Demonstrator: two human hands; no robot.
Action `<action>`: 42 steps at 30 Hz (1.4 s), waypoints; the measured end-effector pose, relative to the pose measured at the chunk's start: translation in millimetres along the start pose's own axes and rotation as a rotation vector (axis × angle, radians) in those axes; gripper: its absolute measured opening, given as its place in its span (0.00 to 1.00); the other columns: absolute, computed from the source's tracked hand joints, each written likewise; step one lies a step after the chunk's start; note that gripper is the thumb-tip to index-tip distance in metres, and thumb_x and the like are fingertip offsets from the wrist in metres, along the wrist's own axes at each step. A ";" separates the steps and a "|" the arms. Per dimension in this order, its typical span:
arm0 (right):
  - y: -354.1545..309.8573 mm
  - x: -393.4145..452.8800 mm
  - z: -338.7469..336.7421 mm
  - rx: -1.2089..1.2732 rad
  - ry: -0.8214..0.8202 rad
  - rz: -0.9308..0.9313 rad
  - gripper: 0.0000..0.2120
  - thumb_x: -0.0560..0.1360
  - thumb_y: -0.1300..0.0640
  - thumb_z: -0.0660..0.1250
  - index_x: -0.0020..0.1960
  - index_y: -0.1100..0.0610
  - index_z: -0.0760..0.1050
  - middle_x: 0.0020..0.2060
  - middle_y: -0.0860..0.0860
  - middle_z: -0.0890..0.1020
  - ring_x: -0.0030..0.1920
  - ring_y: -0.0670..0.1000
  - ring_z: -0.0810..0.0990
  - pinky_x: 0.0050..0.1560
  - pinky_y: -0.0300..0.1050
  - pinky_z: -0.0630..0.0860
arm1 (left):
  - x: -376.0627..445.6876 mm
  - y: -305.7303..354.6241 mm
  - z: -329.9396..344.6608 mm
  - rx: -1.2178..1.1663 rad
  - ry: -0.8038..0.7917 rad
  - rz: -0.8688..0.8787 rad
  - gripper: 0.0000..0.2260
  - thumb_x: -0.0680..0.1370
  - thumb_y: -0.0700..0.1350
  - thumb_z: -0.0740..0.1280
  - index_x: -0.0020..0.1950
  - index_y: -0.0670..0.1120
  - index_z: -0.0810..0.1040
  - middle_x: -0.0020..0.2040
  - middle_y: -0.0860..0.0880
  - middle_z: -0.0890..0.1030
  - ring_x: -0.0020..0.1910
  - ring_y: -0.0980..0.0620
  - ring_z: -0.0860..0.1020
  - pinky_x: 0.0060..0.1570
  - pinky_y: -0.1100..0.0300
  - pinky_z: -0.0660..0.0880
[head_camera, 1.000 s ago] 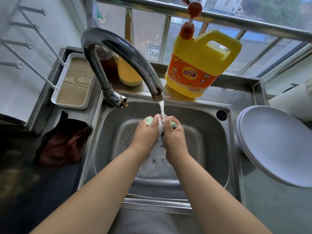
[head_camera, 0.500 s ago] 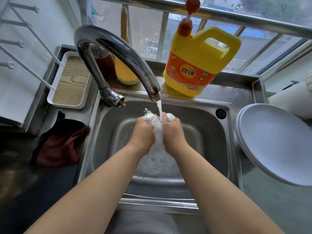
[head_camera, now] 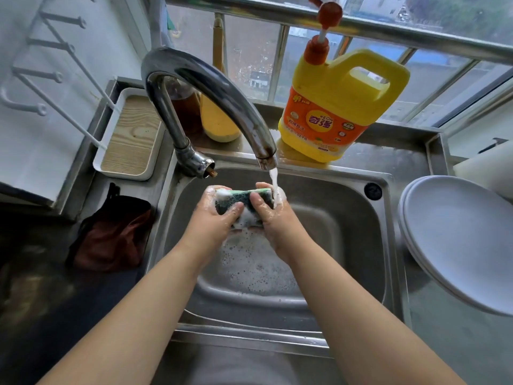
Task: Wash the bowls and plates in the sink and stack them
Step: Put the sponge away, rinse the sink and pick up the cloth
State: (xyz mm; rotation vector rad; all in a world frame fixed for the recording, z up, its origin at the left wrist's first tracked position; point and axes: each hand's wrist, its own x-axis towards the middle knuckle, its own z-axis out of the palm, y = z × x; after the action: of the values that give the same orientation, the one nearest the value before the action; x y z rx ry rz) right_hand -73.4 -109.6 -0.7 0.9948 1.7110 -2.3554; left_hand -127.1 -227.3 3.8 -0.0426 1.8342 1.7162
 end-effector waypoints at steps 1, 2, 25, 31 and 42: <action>0.3 -2.7 0.1 -0.059 -0.016 -0.022 0.20 0.77 0.56 0.66 0.67 0.50 0.65 0.56 0.50 0.76 0.56 0.53 0.79 0.48 0.49 0.81 | -0.9 -0.7 -3.3 0.047 0.012 0.018 0.10 0.76 0.38 0.68 0.51 0.50 0.72 0.48 0.46 0.79 0.46 0.47 0.82 0.40 0.50 0.82; 0.6 -5.6 -0.9 -0.138 -0.025 -0.050 0.25 0.77 0.56 0.67 0.71 0.49 0.62 0.57 0.47 0.75 0.58 0.52 0.78 0.53 0.50 0.80 | -2.4 -1.1 -5.6 0.083 0.016 0.028 0.09 0.77 0.39 0.68 0.51 0.50 0.72 0.49 0.45 0.79 0.45 0.47 0.83 0.39 0.49 0.82; -4.4 -56.1 -72.6 -0.395 0.338 -0.319 0.20 0.73 0.59 0.72 0.61 0.50 0.69 0.51 0.46 0.79 0.54 0.45 0.79 0.57 0.47 0.78 | -2.8 2.7 58.2 -0.149 -0.185 -0.341 0.08 0.81 0.35 0.58 0.56 0.45 0.73 0.45 0.48 0.79 0.43 0.51 0.77 0.52 0.52 0.74; 4.7 -59.5 -83.0 -0.297 0.369 -0.302 0.19 0.73 0.64 0.70 0.56 0.46 0.68 0.50 0.46 0.77 0.53 0.46 0.79 0.55 0.44 0.78 | 8.3 3.3 79.0 -0.179 -0.220 -0.259 0.17 0.80 0.30 0.53 0.61 0.46 0.73 0.49 0.45 0.79 0.45 0.52 0.77 0.38 0.63 0.77; 13.9 -64.5 -88.7 -0.145 0.497 -0.207 0.14 0.75 0.58 0.69 0.57 0.50 0.69 0.50 0.49 0.78 0.52 0.47 0.79 0.56 0.46 0.77 | 25.6 30.2 90.5 -0.005 -0.090 -0.028 0.09 0.80 0.42 0.63 0.40 0.47 0.76 0.35 0.49 0.81 0.39 0.49 0.78 0.49 0.53 0.74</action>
State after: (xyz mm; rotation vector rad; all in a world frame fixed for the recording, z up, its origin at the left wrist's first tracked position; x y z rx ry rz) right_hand 23.8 -57.5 6.6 1.5407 2.2108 -2.1744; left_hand -123.6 -130.4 22.4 0.0065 1.7557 1.6768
